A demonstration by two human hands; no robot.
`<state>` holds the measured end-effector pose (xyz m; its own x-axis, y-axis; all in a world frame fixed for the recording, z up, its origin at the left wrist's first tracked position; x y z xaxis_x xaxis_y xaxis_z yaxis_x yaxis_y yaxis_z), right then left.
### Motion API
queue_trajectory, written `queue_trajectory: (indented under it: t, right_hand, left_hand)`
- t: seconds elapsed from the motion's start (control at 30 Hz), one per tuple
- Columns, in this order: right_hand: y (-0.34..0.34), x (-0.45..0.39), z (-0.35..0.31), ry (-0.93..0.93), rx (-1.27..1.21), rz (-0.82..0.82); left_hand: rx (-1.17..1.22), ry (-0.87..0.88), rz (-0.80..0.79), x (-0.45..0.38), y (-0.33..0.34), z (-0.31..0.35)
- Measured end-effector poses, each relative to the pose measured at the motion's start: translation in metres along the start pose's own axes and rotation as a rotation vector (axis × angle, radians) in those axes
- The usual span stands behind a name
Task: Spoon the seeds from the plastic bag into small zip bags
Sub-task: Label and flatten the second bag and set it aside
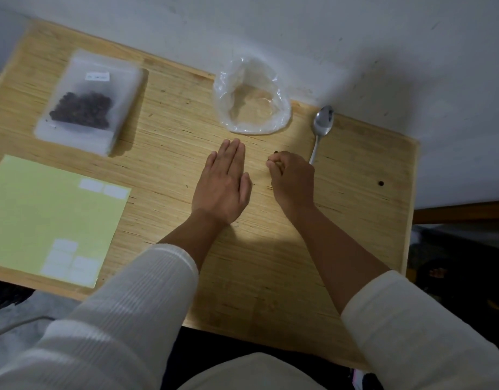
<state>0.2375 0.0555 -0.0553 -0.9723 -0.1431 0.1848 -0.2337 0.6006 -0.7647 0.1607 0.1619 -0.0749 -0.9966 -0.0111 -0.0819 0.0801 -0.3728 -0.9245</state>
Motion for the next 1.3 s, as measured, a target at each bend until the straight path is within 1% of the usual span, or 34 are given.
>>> queue_trajectory:
  t: [0.07, 0.1, 0.17, 0.3, 0.37, 0.4, 0.47, 0.53, 0.63, 0.8, 0.87, 1.0, 1.1, 1.2, 1.3]
  right_hand:
    - [0.0, 0.002, 0.0, 0.014, 0.016, 0.009]
    - [-0.002, 0.002, 0.001, 0.038, -0.023, 0.021]
    - [-0.009, 0.003, 0.005, 0.14, -0.181, 0.03]
    - [-0.011, 0.006, 0.026, 0.461, -0.542, -0.055]
    - [-0.01, 0.007, 0.03, 0.55, -0.693, -0.096]
    - [-0.009, 0.006, 0.03, 0.565, -0.723, -0.113]
    - [-0.009, 0.004, 0.03, 0.564, -0.694, -0.12]
    - [-0.011, 0.001, 0.03, 0.532, -0.598, -0.08]
    - [-0.012, -0.002, 0.028, 0.459, -0.469, -0.038]
    - [-0.011, -0.007, 0.012, 0.285, -0.194, 0.018]
    - [-0.009, -0.007, 0.01, 0.25, -0.137, 0.043]
    - [-0.007, -0.004, 0.011, 0.254, -0.12, 0.078]
    - [-0.006, -0.003, 0.012, 0.297, -0.143, 0.08]
    - [-0.007, 0.005, 0.017, 0.389, -0.272, 0.072]
    - [-0.008, 0.016, 0.025, 0.49, -0.446, 0.048]
  left_hand:
    - [-0.003, -0.001, 0.004, 0.0, 0.0, 0.0]
    - [-0.004, -0.002, 0.005, 0.0, 0.0, 0.0]
    - [-0.007, -0.004, 0.005, -0.001, -0.001, 0.0]
    - [-0.007, -0.004, 0.005, 0.0, -0.001, 0.0]
    - [-0.003, -0.004, 0.011, 0.0, -0.002, 0.0]
    - [-0.001, -0.003, 0.013, 0.0, -0.002, 0.0]
    - [0.001, -0.002, 0.012, -0.001, -0.001, 0.001]
    - [0.003, -0.005, 0.015, -0.001, -0.001, 0.0]
    - [0.005, -0.004, 0.013, -0.001, 0.0, -0.001]
    - [0.012, -0.005, 0.013, -0.001, 0.0, 0.0]
    - [0.018, -0.007, 0.007, 0.0, 0.0, 0.0]
    - [0.023, -0.01, -0.002, 0.0, 0.0, -0.001]
    - [0.025, -0.013, -0.025, -0.001, 0.002, -0.002]
    - [0.025, -0.009, -0.033, 0.0, 0.002, -0.002]
    - [0.019, 0.035, -0.063, 0.001, 0.003, 0.003]
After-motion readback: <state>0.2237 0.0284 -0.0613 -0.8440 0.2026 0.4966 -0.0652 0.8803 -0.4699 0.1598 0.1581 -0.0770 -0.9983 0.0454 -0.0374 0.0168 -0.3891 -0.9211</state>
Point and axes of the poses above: each hand's wrist, its own x-axis away from the middle knuckle, its own y-axis out of the palm, z = x × y, the point moved 9 cm from there along -x, towards the middle knuckle, and after that the axes turned 13 degrees about y, right-handed, at the moved point
